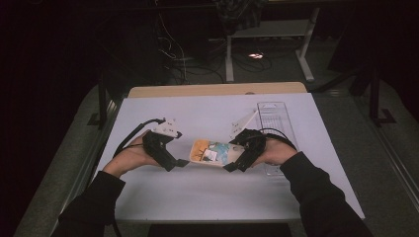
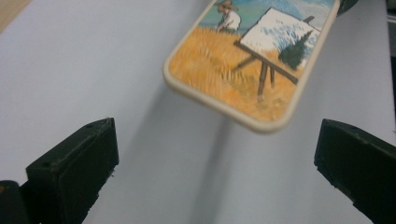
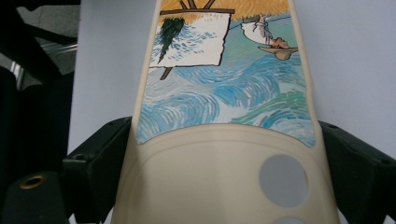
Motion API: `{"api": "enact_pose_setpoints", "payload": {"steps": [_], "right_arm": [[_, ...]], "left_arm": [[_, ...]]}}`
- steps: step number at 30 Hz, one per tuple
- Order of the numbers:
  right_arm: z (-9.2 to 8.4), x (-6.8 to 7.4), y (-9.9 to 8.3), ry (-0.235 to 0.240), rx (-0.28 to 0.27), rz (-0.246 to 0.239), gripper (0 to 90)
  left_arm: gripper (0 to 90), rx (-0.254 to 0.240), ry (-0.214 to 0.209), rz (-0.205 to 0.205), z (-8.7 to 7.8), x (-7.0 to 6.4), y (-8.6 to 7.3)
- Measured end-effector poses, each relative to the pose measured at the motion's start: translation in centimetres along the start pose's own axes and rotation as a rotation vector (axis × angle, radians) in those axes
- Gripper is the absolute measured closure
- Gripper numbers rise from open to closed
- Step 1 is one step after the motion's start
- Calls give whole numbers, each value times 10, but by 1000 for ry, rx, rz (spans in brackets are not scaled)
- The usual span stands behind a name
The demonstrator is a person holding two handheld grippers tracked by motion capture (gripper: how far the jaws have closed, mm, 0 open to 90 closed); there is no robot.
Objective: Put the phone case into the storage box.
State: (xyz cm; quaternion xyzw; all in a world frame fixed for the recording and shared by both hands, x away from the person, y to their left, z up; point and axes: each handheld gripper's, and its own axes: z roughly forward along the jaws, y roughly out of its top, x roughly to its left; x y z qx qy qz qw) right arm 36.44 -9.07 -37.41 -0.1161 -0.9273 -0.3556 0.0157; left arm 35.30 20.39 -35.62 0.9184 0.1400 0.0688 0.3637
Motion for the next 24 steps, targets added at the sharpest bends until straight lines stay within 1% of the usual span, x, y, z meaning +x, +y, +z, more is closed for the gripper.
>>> {"api": "enact_pose_setpoints", "payload": {"steps": [1,2,3,5,7,8,9,10,11,13,14,15,16,17,19,20,21,22,23,24], "right_arm": [[0,-1,-1,-9,2,13,101],[0,-2,-2,-16,2,14,101],[0,-3,-3,-30,5,26,101],[1,-4,-5,-42,5,41,101],[1,-4,-7,-69,2,63,100],[2,-5,-8,-79,-3,66,100],[2,-5,-9,-93,-1,79,100],[2,-4,-10,-99,8,92,100],[3,-4,-11,-100,11,101,100],[3,-5,-12,-113,22,110,100],[3,-5,-12,-118,25,115,100],[3,-5,-13,-125,23,121,100],[2,-4,-13,-126,18,144,100],[2,-5,-13,-125,11,152,100],[2,-6,-13,-138,10,162,100],[1,-6,-13,-136,11,164,100],[1,-6,-13,-138,4,170,100],[1,-6,-12,-140,1,175,100],[1,-6,-12,-147,0,180,100],[0,-6,-12,-145,-2,182,100]], "left_arm": [[0,-9,7,-13,0,0,-3],[0,-25,11,-35,0,0,-7],[0,-26,11,-48,0,0,-9],[0,-37,18,-73,0,-1,-14],[0,-43,27,-88,-1,-1,-19],[0,-47,35,-107,-1,-2,-21],[0,-54,48,-114,-1,-2,-23],[3,-66,62,-133,-1,-2,-25],[10,-62,75,-139,-2,-2,-26],[10,-86,97,-171,-2,-3,-28],[18,-94,113,-178,-2,-3,-30],[20,-94,118,-191,-2,-4,-32],[20,-92,124,-198,-1,-4,-33],[20,-92,129,-210,-1,-5,-35],[20,-93,139,-220,0,-6,-38],[20,-100,150,-241,1,-9,-41],[19,-101,150,-249,2,-10,-42],[19,-100,156,-246,3,-11,-43],[19,-107,157,-260,4,-13,-44],[16,-118,162,-266,6,-15,-45]]}}
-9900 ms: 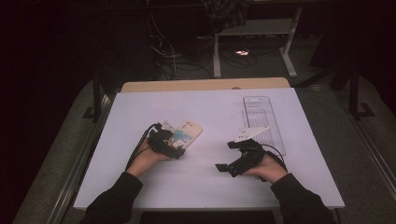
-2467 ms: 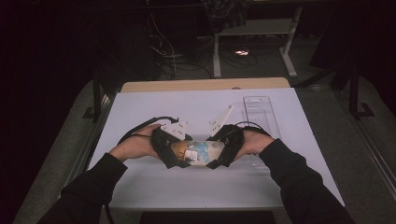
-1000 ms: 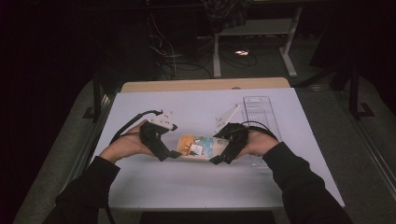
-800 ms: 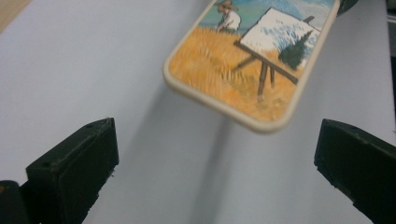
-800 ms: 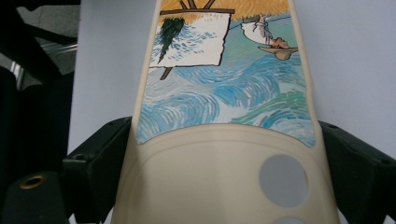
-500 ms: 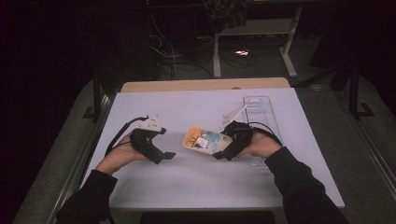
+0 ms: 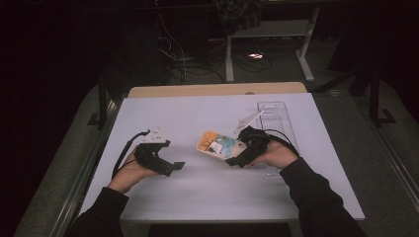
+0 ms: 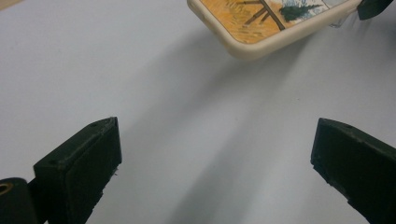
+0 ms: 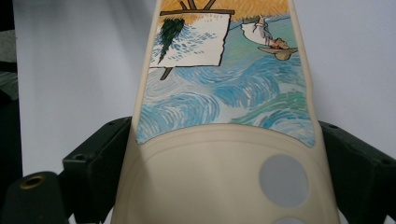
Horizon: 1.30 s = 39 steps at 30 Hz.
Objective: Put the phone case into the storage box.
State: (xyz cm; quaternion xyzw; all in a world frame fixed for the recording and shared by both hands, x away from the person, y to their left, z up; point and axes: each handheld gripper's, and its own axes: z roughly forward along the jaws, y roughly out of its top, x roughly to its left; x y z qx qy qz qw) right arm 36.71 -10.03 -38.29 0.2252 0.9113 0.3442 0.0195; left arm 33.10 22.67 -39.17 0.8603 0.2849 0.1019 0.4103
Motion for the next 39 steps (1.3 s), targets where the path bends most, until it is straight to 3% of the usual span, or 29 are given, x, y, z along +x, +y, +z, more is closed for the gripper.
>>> {"api": "enact_pose_setpoints", "payload": {"steps": [4,6,17,18,24,29,39], "right_arm": [[-2,1,0,-3,-5,14,100],[-2,3,-1,3,-6,47,100],[-2,0,-4,2,-15,59,99],[-2,0,-4,1,-13,64,99],[-1,1,-5,16,-17,93,99],[-1,1,-4,13,-20,93,99],[-1,1,-5,13,-17,97,99]], "left_arm": [[0,24,13,28,5,-4,-3],[0,24,15,23,11,-6,-5],[0,47,-4,7,28,-14,-10],[0,58,-3,19,28,-14,-9],[0,43,16,40,29,-18,-9],[0,31,7,21,32,-20,-9],[0,24,23,70,33,-22,-8]]}}
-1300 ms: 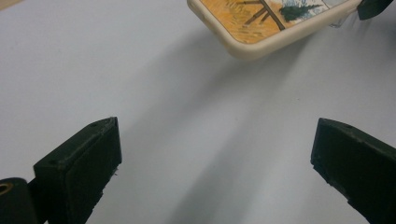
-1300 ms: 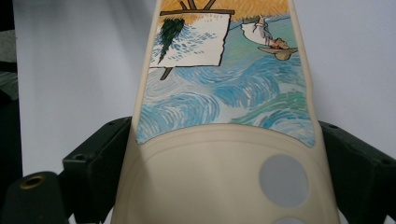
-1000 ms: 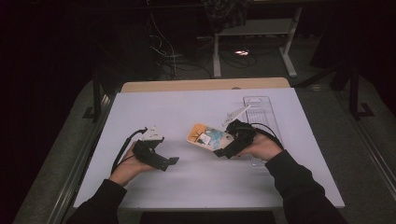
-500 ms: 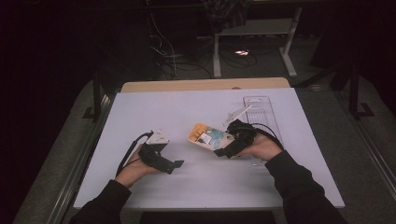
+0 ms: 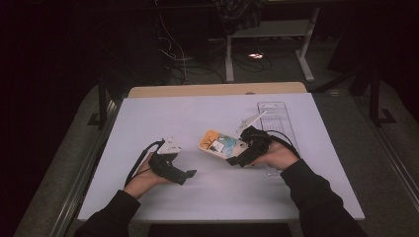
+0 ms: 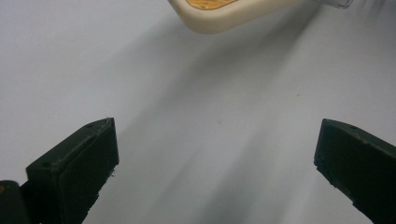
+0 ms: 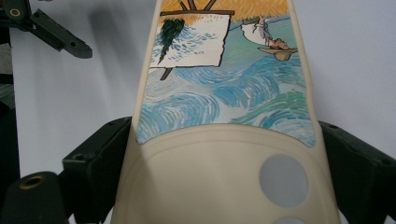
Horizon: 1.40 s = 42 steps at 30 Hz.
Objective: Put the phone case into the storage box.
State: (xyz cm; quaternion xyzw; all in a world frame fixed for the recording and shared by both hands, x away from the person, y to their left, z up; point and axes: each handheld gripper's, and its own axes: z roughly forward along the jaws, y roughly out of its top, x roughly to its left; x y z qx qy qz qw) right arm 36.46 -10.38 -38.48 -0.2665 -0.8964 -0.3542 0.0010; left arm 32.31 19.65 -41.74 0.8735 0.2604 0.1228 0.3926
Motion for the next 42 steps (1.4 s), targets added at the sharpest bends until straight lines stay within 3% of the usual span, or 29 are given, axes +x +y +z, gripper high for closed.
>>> {"api": "enact_pose_setpoints", "payload": {"steps": [11,22,27,42], "right_arm": [[0,0,0,-10,6,-7,99],[2,1,1,-22,15,-41,99],[1,1,1,-27,14,-45,100],[2,1,1,-36,17,-47,100]], "left_arm": [[0,2,58,126,-3,-6,3],[0,-9,91,196,-5,-8,4],[0,-6,105,206,-5,-9,4],[0,-13,163,311,-5,-17,5]]}}
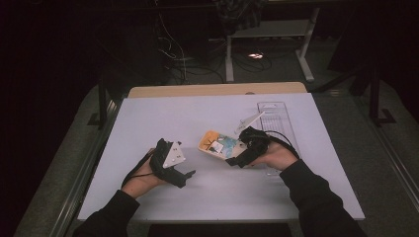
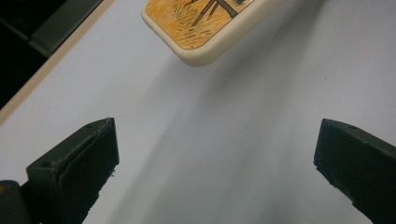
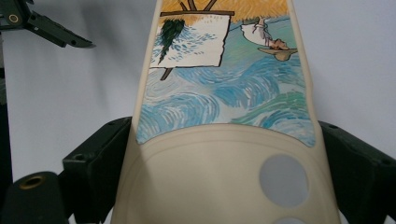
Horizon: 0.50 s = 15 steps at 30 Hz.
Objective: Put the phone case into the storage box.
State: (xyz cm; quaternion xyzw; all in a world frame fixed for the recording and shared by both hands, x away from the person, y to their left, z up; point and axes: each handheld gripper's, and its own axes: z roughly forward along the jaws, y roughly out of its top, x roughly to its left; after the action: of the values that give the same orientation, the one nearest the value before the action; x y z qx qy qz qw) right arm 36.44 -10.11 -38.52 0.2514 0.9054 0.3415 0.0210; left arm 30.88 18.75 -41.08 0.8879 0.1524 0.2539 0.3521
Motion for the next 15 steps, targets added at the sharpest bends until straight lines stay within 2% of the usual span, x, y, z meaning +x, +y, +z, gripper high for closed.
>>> {"api": "enact_pose_setpoints", "payload": {"steps": [7,11,14,15], "right_arm": [[1,1,0,0,6,1,99],[1,1,0,1,7,2,100],[1,1,0,1,8,3,100],[1,1,0,1,8,2,100]], "left_arm": [[0,3,34,59,0,-5,2],[0,17,53,106,0,-8,3],[0,20,64,123,0,-10,3],[0,25,72,144,0,-11,4]]}}
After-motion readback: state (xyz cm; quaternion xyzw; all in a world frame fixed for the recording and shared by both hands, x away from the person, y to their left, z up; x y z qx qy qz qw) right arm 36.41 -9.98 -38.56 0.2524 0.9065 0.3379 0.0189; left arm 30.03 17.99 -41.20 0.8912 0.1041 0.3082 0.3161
